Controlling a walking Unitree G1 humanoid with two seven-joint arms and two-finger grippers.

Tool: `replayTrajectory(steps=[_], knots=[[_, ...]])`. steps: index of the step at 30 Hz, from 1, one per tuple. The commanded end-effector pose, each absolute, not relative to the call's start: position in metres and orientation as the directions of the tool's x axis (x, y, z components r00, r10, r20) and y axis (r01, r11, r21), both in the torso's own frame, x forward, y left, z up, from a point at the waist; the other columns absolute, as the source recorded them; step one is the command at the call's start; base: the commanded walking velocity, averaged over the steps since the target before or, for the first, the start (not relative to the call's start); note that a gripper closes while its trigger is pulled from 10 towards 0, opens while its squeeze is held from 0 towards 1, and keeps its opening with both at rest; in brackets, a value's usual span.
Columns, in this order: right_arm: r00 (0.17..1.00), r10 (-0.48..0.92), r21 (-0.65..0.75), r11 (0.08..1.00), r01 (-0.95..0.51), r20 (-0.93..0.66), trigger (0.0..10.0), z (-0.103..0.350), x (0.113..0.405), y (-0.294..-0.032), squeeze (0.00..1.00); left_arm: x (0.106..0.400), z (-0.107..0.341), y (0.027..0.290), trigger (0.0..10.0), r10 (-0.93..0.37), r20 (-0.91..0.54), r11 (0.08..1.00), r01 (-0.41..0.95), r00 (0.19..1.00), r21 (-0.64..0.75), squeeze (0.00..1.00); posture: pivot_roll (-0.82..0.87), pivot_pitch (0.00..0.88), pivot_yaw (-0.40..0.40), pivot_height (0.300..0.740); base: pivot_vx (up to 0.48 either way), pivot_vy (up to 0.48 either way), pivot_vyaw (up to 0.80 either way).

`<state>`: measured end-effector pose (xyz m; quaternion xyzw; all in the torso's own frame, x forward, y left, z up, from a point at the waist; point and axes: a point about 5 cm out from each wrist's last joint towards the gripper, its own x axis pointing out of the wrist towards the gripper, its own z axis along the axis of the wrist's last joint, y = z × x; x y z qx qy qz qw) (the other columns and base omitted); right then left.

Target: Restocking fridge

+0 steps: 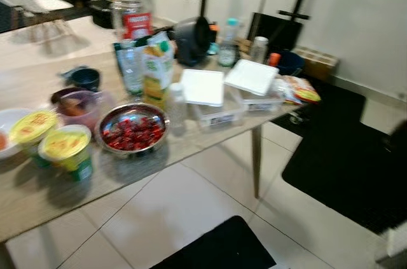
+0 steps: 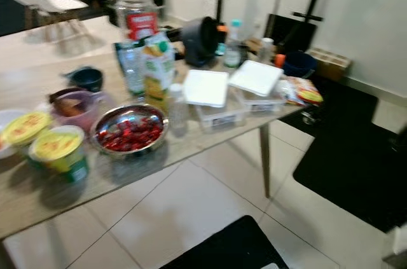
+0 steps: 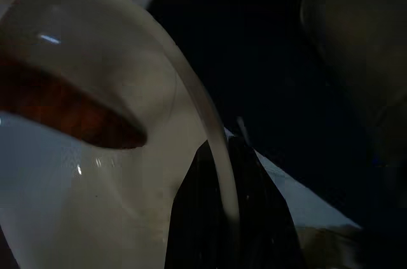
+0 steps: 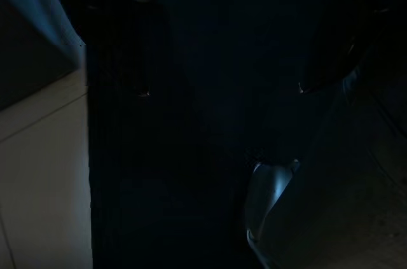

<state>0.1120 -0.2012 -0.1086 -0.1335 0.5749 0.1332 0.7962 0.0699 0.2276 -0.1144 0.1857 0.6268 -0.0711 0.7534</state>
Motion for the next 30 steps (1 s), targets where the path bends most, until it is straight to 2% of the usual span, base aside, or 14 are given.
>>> replayTrajectory(steps=[1, 20, 28, 30], knots=[[0.292, 0.075, -0.039, 0.929, -0.368, -0.954, 10.0, -0.110, 0.108, -0.196, 0.00, 0.072, -0.113, 0.232, 10.0, 0.134, -0.967, 0.917, 0.344, 0.215, 0.203, 0.00, -0.03, 0.008, 0.003, 0.740, 0.000, 0.000, -0.80], [0.286, 0.073, -0.039, 0.930, -0.366, -0.955, 10.0, -0.111, 0.105, -0.196, 0.00, 0.078, -0.114, 0.222, 10.0, 0.118, -0.968, 0.917, 0.349, 0.222, 0.192, 0.00, -0.03, 0.008, 0.006, 0.740, 0.000, 0.000, -0.80], [0.290, 0.071, -0.041, 0.931, -0.362, -0.954, 10.0, -0.111, 0.105, -0.196, 0.00, 0.073, -0.111, 0.238, 10.0, 0.134, -0.967, 0.914, 0.351, 0.215, 0.205, 0.00, -0.03, 0.007, 0.008, 0.740, 0.000, 0.000, -0.80], [0.293, 0.069, -0.047, 0.927, -0.372, -0.954, 10.0, -0.111, 0.106, -0.196, 0.00, 0.073, -0.111, 0.238, 10.0, 0.135, -0.967, 0.914, 0.351, 0.216, 0.205, 0.00, -0.03, 0.005, 0.010, 0.740, 0.000, 0.000, 0.00]])
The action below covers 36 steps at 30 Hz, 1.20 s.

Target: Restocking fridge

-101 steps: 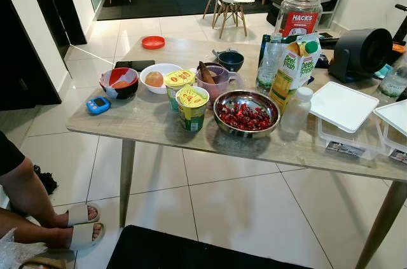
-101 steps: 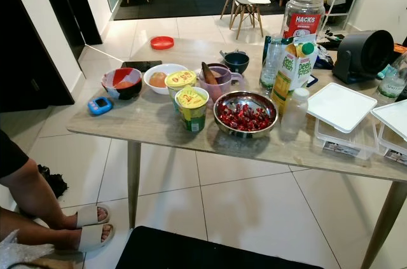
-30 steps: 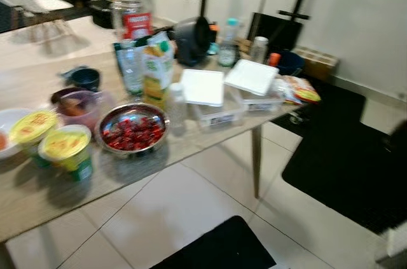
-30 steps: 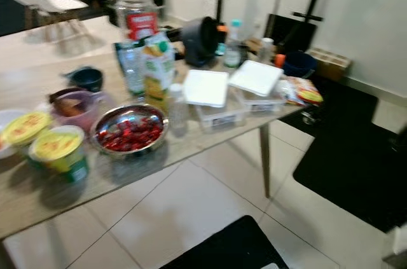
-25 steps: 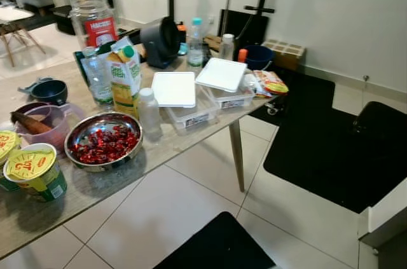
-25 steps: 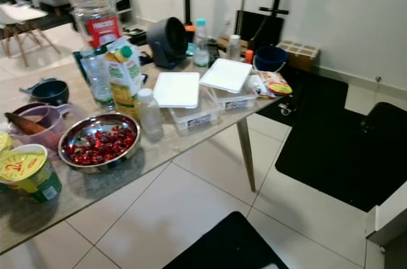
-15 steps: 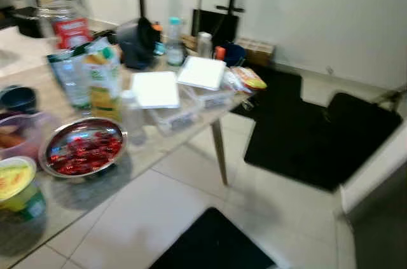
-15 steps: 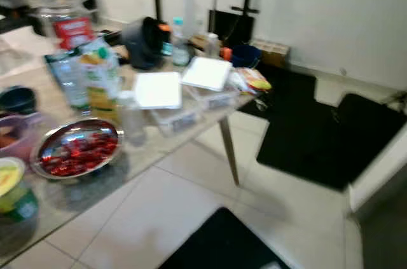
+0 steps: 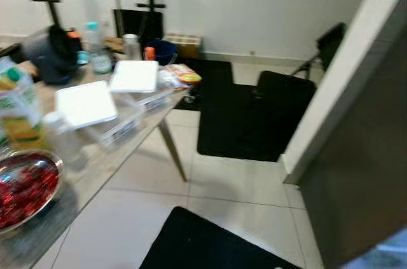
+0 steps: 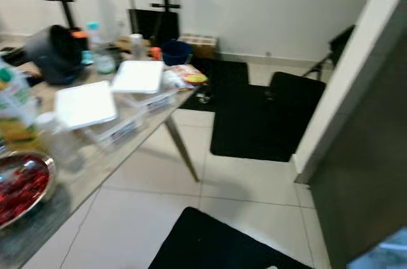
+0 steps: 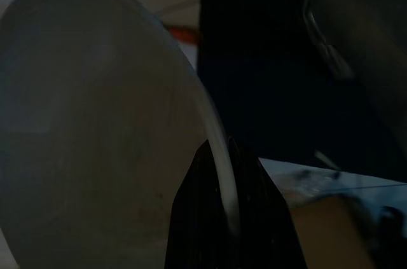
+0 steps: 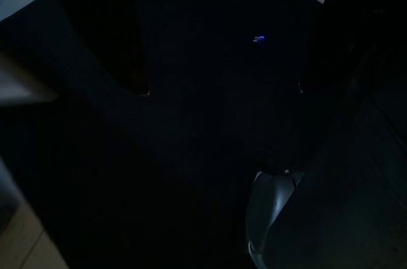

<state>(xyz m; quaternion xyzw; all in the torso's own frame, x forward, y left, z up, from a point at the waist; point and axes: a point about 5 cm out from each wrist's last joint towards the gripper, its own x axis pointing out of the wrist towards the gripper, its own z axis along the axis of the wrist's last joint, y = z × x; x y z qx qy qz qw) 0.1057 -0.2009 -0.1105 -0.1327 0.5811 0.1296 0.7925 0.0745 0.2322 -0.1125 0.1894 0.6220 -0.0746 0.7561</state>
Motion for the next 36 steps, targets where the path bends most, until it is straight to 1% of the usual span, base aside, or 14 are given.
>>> replayTrajectory(steps=[1, 4, 14, 29, 34, 36], knots=[[0.294, 0.068, -0.049, 0.926, -0.374, -0.953, 10.0, -0.1110, 0.1061, -0.1955, 0.00, 0.0727, -0.1113, 0.2380, 10.0, 0.134, -0.967, 0.914, 0.351, 0.216, 0.205, 0.00, -0.03, 0.003, 0.011, 0.740, 0.000, 0.000, 0.00], [0.308, 0.071, -0.046, 0.933, -0.356, -0.949, 10.0, -0.1107, 0.1078, -0.1944, 0.00, 0.0723, -0.1116, 0.2371, 10.0, 0.132, -0.967, 0.913, 0.353, 0.219, 0.204, 0.00, -0.02, 0.005, 0.016, 0.740, 0.000, 0.000, 0.00], [0.311, 0.070, -0.050, 0.931, -0.362, -0.948, 10.0, -0.1106, 0.1091, -0.1931, 0.00, 0.0748, -0.1128, 0.2301, 10.0, 0.121, -0.967, 0.908, 0.369, 0.224, 0.199, 0.00, -0.02, 0.001, 0.018, 0.740, 0.000, 0.000, 0.00], [0.315, 0.064, -0.057, 0.931, -0.360, -0.947, 10.0, -0.1097, 0.1109, -0.1959, 0.00, 0.0759, -0.1127, 0.2297, 10.0, 0.116, -0.968, 0.905, 0.377, 0.223, 0.196, 0.00, -0.02, 0.000, 0.015, 0.740, 0.000, 0.000, 0.00], [0.312, 0.064, -0.058, 0.929, -0.365, -0.948, 10.0, -0.1097, 0.1110, -0.1957, 0.00, 0.0751, -0.1129, 0.2294, 10.0, 0.115, -0.968, 0.906, 0.377, 0.222, 0.194, 0.00, -0.02, 0.003, 0.014, 0.740, 0.000, 0.000, -0.63], [0.308, 0.064, -0.057, 0.929, -0.367, -0.949, 10.0, -0.1099, 0.1108, -0.1954, 0.00, 0.0741, -0.1132, 0.2291, 10.0, 0.114, -0.969, 0.906, 0.377, 0.219, 0.192, 0.00, -0.02, 0.005, 0.015, 0.740, 0.000, 0.000, 0.00]])
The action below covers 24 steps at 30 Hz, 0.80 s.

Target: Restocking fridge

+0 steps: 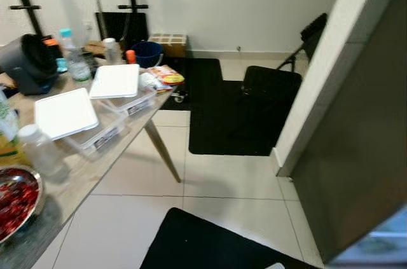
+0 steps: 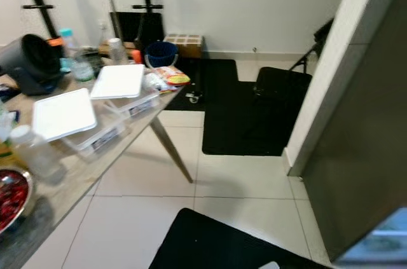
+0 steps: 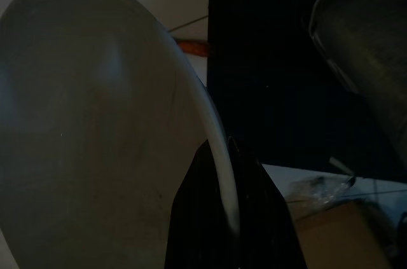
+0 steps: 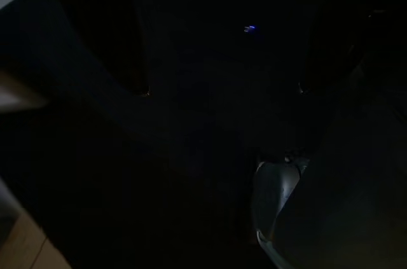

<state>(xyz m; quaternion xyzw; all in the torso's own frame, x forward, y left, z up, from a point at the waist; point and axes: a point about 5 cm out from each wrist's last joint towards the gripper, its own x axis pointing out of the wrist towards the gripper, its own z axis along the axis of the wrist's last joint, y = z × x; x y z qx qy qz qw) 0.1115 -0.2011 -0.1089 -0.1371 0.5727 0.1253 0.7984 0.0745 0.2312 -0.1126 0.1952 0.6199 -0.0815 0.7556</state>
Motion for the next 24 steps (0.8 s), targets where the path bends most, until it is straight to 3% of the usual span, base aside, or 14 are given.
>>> replayTrajectory(steps=[1, 6, 11, 24], knots=[[0.308, 0.064, -0.057, 0.929, -0.367, -0.949, 10.0, -0.1099, 0.1108, -0.1954, 0.00, 0.0741, -0.1132, 0.2291, 10.0, 0.114, -0.969, 0.906, 0.377, 0.219, 0.192, 0.00, -0.02, 0.005, 0.015, 0.740, 0.000, 0.000, 0.00], [0.307, 0.064, -0.056, 0.929, -0.366, -0.950, 10.0, -0.1101, 0.1103, -0.1950, 0.00, 0.0733, -0.1133, 0.2293, 10.0, 0.114, -0.969, 0.906, 0.379, 0.218, 0.191, 0.00, -0.02, 0.004, 0.016, 0.740, 0.000, 0.000, 0.00], [0.306, 0.064, -0.055, 0.929, -0.366, -0.950, 10.0, -0.1102, 0.1101, -0.1947, 0.00, 0.0730, -0.1133, 0.2292, 10.0, 0.114, -0.969, 0.905, 0.379, 0.218, 0.192, 0.00, -0.02, 0.004, 0.018, 0.740, 0.000, 0.000, -0.80], [0.308, 0.064, -0.055, 0.930, -0.364, -0.949, 10.0, -0.1104, 0.1094, -0.1943, 0.00, 0.0708, -0.1143, 0.2264, 10.0, 0.112, -0.970, 0.905, 0.382, 0.215, 0.189, 0.00, -0.02, 0.006, 0.018, 0.740, 0.000, 0.000, -0.10]])
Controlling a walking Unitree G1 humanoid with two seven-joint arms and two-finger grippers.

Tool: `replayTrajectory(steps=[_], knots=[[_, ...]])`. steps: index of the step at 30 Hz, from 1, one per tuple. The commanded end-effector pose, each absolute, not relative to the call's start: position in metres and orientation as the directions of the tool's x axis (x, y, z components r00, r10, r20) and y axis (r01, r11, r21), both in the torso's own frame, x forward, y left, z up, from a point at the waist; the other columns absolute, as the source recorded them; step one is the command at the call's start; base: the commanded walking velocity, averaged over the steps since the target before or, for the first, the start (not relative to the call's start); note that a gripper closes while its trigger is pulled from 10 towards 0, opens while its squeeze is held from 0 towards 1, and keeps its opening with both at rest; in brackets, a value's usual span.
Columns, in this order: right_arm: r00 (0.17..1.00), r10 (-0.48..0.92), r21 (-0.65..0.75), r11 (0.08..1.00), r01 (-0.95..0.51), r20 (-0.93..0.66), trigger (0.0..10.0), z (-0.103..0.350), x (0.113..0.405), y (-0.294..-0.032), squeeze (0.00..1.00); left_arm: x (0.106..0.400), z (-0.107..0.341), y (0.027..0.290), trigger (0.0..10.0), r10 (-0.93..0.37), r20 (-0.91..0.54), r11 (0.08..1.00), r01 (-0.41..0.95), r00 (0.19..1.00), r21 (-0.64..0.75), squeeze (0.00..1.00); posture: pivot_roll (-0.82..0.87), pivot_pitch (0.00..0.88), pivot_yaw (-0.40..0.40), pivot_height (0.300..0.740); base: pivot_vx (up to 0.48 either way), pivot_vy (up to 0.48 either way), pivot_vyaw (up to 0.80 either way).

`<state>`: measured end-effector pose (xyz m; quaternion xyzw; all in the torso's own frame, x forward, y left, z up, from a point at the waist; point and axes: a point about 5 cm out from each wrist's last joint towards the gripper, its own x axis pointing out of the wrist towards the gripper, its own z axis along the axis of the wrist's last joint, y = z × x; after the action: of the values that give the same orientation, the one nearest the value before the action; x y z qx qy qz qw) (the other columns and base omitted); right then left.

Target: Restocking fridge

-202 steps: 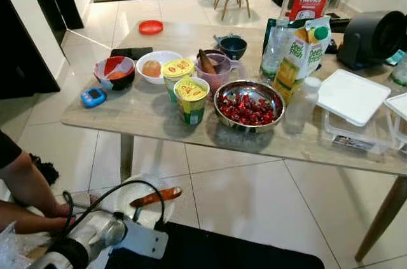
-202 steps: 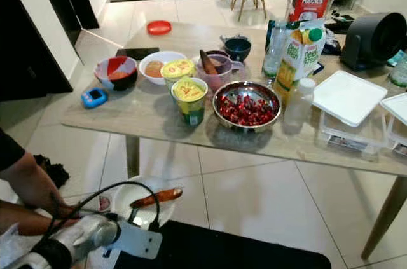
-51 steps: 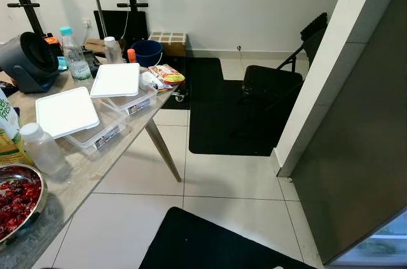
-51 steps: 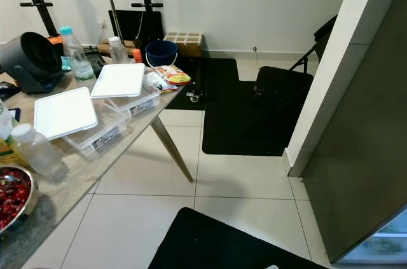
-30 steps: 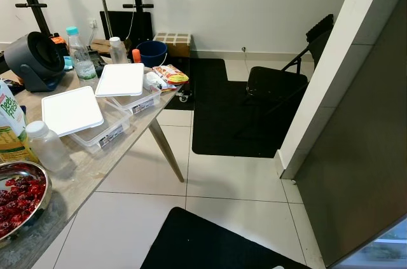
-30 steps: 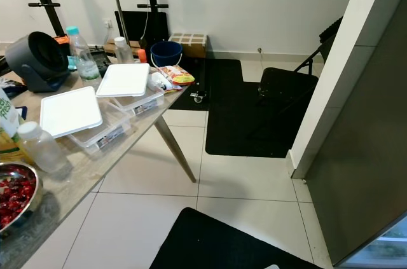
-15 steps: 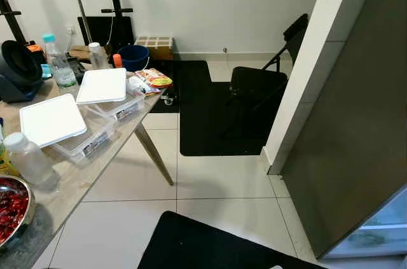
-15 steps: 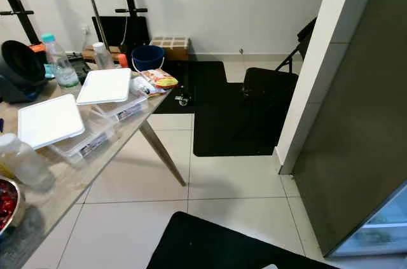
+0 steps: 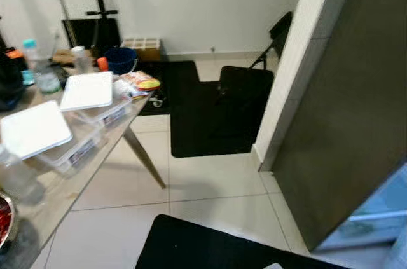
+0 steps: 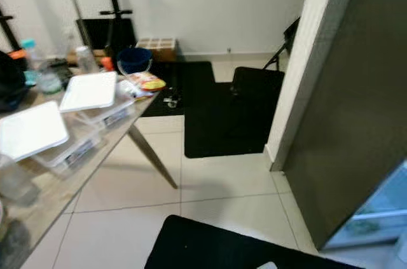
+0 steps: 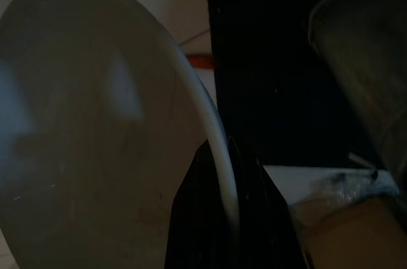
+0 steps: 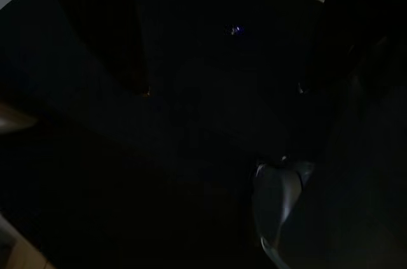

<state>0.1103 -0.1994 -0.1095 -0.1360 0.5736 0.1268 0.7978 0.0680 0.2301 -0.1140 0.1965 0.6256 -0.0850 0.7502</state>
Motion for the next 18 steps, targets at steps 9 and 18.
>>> replayTrajectory(steps=[9, 18], knots=[[0.309, 0.078, -0.044, 0.928, -0.369, -0.948, 10.0, -0.1102, 0.1097, -0.1938, 0.00, 0.0657, -0.1142, 0.2305, 10.0, 0.117, -0.971, 0.906, 0.378, 0.207, 0.189, 0.00, -0.02, 0.007, 0.015, 0.740, 0.000, 0.000, -0.26], [0.309, 0.076, -0.047, 0.928, -0.371, -0.948, 10.0, -0.1101, 0.1101, -0.1941, 0.00, 0.0648, -0.1135, 0.2338, 10.0, 0.119, -0.972, 0.907, 0.376, 0.204, 0.190, 0.00, -0.02, 0.007, 0.014, 0.740, 0.000, 0.000, -0.79]])
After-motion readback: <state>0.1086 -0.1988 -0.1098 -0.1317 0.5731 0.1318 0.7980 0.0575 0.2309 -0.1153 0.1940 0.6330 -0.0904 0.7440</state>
